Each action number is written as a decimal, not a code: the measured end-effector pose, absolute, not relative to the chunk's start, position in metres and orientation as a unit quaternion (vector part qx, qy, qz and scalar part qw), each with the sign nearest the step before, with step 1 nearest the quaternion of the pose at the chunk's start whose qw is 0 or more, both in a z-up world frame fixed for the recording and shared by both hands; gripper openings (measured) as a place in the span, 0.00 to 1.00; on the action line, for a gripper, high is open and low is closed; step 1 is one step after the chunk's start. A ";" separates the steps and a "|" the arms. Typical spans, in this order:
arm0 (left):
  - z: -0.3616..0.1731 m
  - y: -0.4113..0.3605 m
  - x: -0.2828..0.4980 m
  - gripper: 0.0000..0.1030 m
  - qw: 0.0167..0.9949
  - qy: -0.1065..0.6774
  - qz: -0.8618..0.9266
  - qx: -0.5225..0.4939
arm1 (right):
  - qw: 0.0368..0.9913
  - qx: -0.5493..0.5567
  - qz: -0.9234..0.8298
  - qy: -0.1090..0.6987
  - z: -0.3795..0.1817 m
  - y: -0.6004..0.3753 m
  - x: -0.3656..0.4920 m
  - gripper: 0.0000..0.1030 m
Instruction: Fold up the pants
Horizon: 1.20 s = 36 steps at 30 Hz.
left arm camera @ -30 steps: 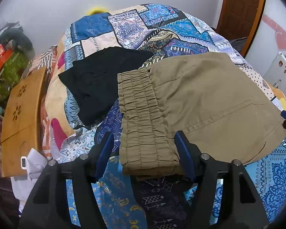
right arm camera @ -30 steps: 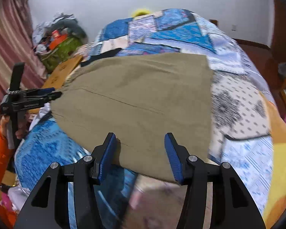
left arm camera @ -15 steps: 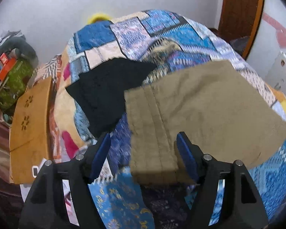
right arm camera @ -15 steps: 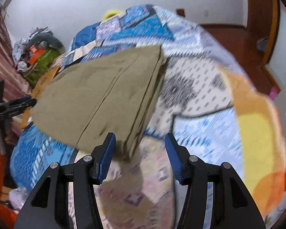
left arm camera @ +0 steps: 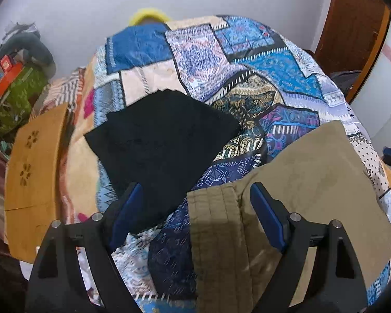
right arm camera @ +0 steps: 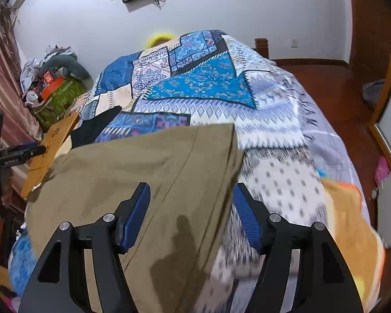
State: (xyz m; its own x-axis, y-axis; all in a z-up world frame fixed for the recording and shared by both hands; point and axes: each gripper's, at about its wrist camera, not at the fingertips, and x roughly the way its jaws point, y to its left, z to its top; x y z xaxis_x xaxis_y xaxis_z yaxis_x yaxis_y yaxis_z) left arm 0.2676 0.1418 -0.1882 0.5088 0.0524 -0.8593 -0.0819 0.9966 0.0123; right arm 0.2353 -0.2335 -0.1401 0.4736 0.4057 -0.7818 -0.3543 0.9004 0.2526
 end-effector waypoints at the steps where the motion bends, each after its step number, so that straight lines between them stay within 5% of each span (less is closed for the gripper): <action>1: -0.194 0.142 0.271 0.82 0.865 0.500 0.038 -0.017 | 0.857 0.024 0.219 0.467 -0.144 -0.232 0.244 0.60; 11: -0.236 0.153 0.287 0.82 0.840 0.537 0.010 -0.074 | 0.833 0.077 0.192 0.512 -0.205 -0.230 0.340 0.58; 13: -0.238 0.156 0.286 0.83 0.841 0.535 0.008 -0.085 | 0.828 0.072 0.192 0.523 -0.215 -0.224 0.349 0.49; 17: -0.239 0.160 0.284 0.63 0.847 0.523 0.006 -0.090 | 0.830 0.026 0.184 0.526 -0.229 -0.211 0.353 0.17; 20: -0.242 0.160 0.283 0.63 0.850 0.519 0.021 -0.089 | 0.837 -0.021 0.179 0.517 -0.235 -0.200 0.349 0.15; 28: -0.211 0.153 0.270 0.63 0.863 0.498 0.065 -0.049 | 0.845 -0.067 0.134 0.513 -0.215 -0.205 0.350 0.16; 31: -0.192 0.155 0.262 0.70 0.874 0.479 0.070 -0.040 | 0.847 -0.056 0.161 0.504 -0.187 -0.209 0.336 0.19; 36: -0.168 0.150 0.257 0.78 0.883 0.464 0.046 -0.053 | 0.849 -0.051 0.228 0.474 -0.146 -0.186 0.300 0.48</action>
